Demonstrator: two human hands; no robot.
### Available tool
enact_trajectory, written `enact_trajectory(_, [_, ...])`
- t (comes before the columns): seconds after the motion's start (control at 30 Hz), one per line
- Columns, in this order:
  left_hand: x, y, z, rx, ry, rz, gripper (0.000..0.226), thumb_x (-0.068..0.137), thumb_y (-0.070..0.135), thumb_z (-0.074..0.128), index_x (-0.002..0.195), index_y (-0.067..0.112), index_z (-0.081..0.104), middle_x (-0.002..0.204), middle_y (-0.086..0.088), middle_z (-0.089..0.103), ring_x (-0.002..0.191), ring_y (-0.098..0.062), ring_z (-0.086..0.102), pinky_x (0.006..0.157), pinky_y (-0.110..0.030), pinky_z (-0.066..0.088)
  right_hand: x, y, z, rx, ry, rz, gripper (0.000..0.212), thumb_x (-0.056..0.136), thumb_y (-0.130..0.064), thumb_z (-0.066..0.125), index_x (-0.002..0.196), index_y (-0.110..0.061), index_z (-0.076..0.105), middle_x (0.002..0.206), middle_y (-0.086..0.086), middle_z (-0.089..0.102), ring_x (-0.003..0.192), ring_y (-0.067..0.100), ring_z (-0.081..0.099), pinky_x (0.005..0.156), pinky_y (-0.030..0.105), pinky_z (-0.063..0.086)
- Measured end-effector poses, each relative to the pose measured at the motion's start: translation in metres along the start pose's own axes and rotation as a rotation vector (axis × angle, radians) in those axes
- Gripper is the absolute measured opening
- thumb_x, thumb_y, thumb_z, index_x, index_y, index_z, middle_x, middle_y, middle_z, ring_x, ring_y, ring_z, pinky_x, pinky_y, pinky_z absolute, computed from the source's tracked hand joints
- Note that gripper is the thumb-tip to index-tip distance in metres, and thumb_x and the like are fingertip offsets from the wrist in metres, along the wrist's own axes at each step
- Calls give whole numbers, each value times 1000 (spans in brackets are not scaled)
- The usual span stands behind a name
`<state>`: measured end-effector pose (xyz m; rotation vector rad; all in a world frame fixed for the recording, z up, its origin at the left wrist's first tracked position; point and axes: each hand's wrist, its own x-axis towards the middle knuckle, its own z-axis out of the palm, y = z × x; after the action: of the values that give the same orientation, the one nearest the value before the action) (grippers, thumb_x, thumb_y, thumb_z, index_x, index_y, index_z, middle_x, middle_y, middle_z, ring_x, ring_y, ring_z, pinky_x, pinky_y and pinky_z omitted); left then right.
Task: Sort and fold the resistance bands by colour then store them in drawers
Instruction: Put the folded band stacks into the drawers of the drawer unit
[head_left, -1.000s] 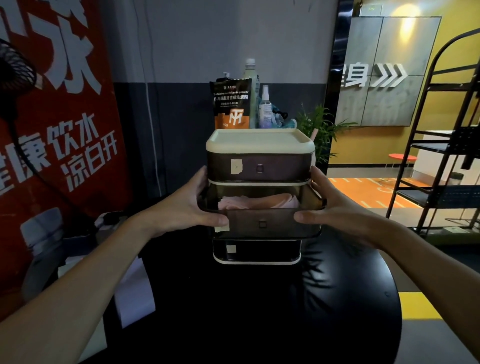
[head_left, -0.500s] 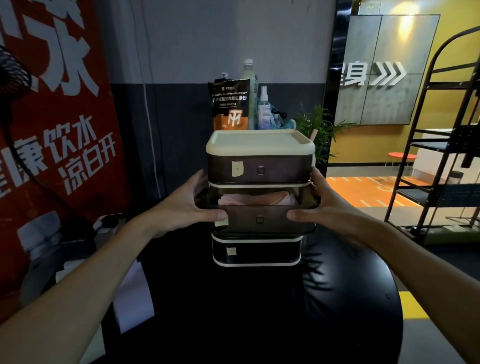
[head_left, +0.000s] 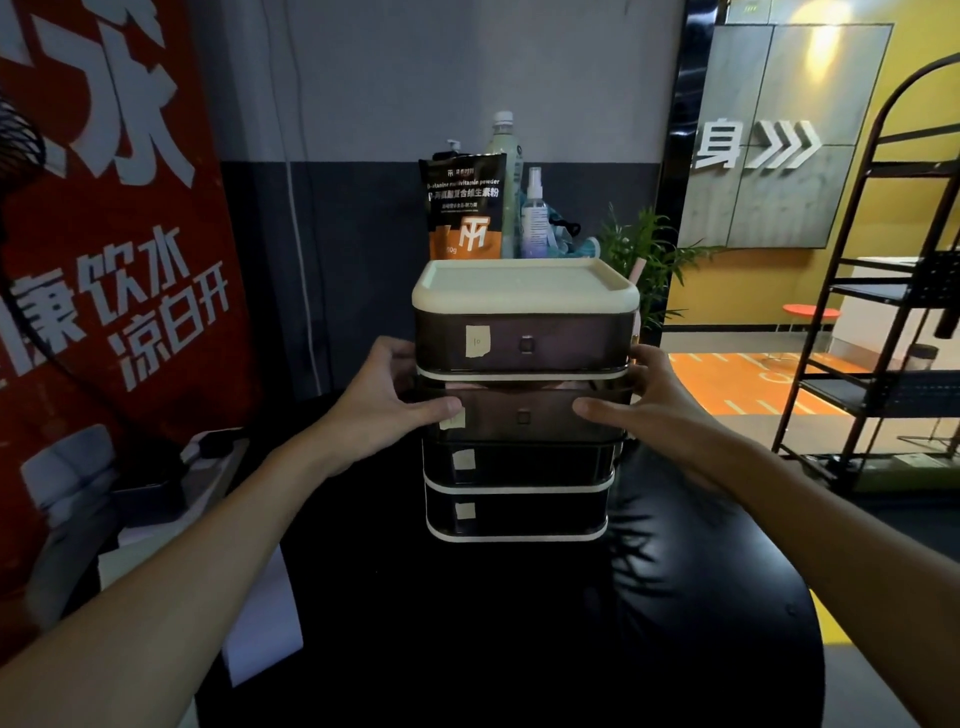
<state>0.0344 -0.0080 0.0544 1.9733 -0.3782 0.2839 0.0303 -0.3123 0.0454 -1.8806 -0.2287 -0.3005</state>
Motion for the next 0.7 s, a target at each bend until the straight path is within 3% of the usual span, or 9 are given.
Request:
enact_trajectory(0.1, [3,-5,5,6,60,12,63,74,27,87,120,24,45,121,5,64,117,-6,59,106,-37,47,5,1,1,-31,37,14,80,74,-20,84,135,-18,33,112,-8,54,92,-5,55,61,9,47])
enact_trajectory(0.2, [5,-6,8,28,102,20,60,74,28,87,118,24,47,119,5,64,115,-7,60,102,-34,49,8,0,3,-73,64,6,83,73,-25,85,137,-14,34,111,-9,52,95,0,54,65,11,43])
enact_trajectory(0.27, [4,-3,11,45,119,17,60,75,28,87,118,22,46,117,6,63,112,-6,60,93,-25,49,9,0,3,-96,88,-2,80,73,-26,85,135,-13,36,107,-12,51,99,7,54,68,14,43])
enact_trajectory(0.33, [2,1,14,74,140,18,58,77,25,85,118,19,45,113,9,60,107,-1,57,81,-14,44,10,2,4,-120,121,-5,77,73,-27,85,132,-14,38,104,-15,50,104,13,55,74,20,47])
enact_trajectory(0.43, [3,3,17,87,172,25,56,78,24,84,118,19,44,109,13,58,102,2,56,74,-12,41,11,3,5,-139,139,3,74,72,-31,86,128,-19,39,105,-17,50,109,16,55,87,34,51])
enact_trajectory(0.57, [4,3,17,105,182,26,54,79,27,84,115,23,44,110,11,59,104,-2,57,81,-19,45,11,3,6,-172,166,8,73,71,-34,86,126,-19,41,107,-13,53,108,18,56,87,36,51])
enact_trajectory(0.7, [3,1,14,79,115,3,59,78,30,84,120,22,44,118,5,61,111,-10,61,94,-30,50,9,1,7,-198,176,24,78,70,-38,86,130,-18,40,125,1,50,115,23,54,96,42,50])
